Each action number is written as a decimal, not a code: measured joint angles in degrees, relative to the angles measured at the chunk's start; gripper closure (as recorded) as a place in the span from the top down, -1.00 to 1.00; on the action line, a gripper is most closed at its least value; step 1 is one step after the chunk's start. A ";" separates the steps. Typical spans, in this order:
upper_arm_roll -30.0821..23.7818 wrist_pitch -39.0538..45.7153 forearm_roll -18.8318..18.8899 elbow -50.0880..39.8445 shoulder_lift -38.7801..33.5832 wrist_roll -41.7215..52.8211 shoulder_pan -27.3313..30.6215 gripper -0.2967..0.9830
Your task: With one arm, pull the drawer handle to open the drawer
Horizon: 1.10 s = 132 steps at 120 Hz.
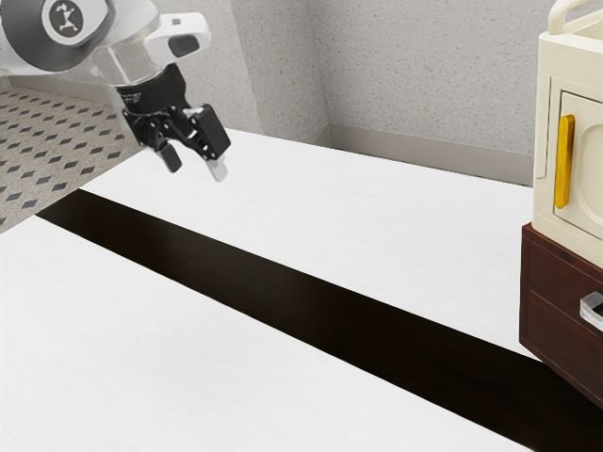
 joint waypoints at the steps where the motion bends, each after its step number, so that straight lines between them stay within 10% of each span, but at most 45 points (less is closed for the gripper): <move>1: 0.00 0.00 0.00 0.00 0.00 0.01 -0.08 0.50; 64: -4.80 -0.25 2.18 4.87 -5.77 -1.26 2.95 0.50; 112: -11.51 -4.59 -3.03 3.12 -6.03 -36.00 3.94 0.50; 132: -18.59 1.61 -3.54 -13.21 -12.05 -46.36 2.91 0.50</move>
